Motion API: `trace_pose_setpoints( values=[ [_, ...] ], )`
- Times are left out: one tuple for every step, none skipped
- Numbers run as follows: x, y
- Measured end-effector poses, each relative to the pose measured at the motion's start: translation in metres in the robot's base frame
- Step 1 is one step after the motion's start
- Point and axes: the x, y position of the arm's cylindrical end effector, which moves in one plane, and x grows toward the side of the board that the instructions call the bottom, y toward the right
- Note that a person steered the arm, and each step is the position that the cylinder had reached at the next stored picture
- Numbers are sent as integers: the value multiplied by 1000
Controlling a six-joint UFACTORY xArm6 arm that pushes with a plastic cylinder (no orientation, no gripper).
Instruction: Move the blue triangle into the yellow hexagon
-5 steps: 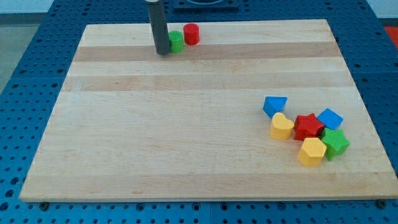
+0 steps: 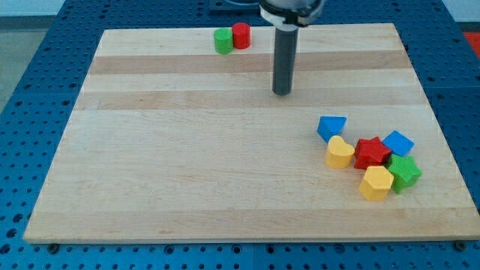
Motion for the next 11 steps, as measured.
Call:
trace_pose_setpoints(
  values=[
    [31, 0],
    [57, 13],
    [71, 47],
    [74, 59],
    [73, 59],
    [63, 51],
    [45, 30],
    [54, 25],
    [68, 63],
    [46, 69],
    [14, 73]
  ],
)
